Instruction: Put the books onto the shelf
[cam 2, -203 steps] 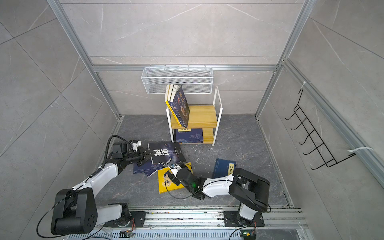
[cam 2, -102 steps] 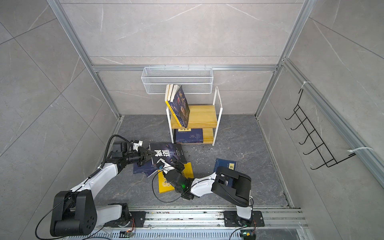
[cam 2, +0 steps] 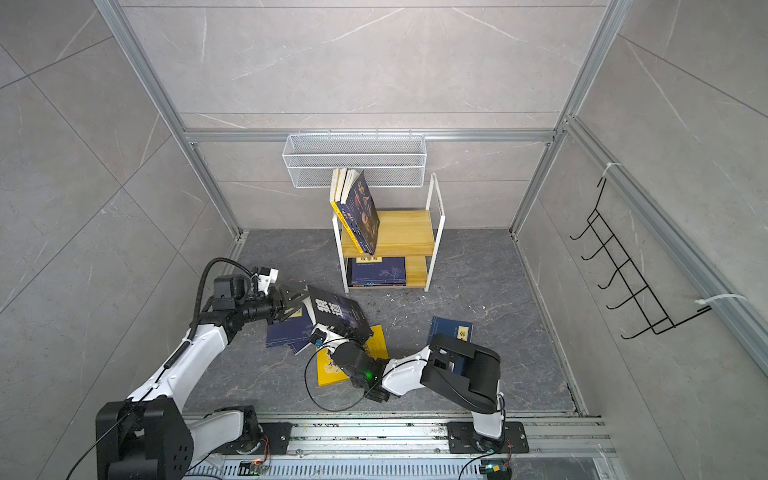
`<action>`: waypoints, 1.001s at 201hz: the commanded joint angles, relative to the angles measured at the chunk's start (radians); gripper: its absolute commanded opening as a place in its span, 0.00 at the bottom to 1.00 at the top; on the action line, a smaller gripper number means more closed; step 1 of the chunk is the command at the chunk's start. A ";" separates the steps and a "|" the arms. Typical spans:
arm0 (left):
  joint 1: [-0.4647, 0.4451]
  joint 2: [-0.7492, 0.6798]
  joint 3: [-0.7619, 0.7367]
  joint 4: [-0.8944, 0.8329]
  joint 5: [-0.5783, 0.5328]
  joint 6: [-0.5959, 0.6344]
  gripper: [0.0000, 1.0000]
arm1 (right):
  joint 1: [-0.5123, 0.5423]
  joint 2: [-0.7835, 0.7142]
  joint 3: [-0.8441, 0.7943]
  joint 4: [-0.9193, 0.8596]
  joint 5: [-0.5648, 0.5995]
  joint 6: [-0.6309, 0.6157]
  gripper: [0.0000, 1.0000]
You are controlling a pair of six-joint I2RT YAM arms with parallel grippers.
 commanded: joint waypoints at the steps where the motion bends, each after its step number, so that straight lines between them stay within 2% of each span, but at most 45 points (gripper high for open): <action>1: 0.058 -0.043 0.072 -0.118 -0.063 0.162 0.68 | 0.015 -0.105 -0.038 0.077 0.000 -0.013 0.00; 24: 0.092 -0.063 0.091 -0.173 -0.146 0.257 0.76 | 0.015 -0.190 -0.073 0.058 -0.030 0.018 0.00; 62: 0.165 -0.076 0.082 -0.182 -0.218 0.284 0.88 | 0.013 -0.376 -0.116 -0.082 -0.090 0.140 0.00; 111: 0.201 -0.079 0.074 -0.190 -0.231 0.362 1.00 | -0.009 -0.610 -0.086 -0.316 -0.121 0.291 0.00; 146: 0.219 -0.078 0.083 -0.216 -0.255 0.390 1.00 | -0.048 -0.739 -0.006 -0.489 -0.128 0.424 0.00; 170: 0.220 -0.076 0.094 -0.230 -0.273 0.412 1.00 | -0.103 -0.796 0.067 -0.598 -0.054 0.549 0.00; 182: 0.225 -0.072 0.099 -0.238 -0.286 0.416 1.00 | -0.141 -0.814 0.112 -0.680 -0.056 0.612 0.00; 201: 0.225 -0.073 0.090 -0.231 -0.300 0.425 1.00 | -0.196 -0.827 0.152 -0.710 -0.051 0.598 0.00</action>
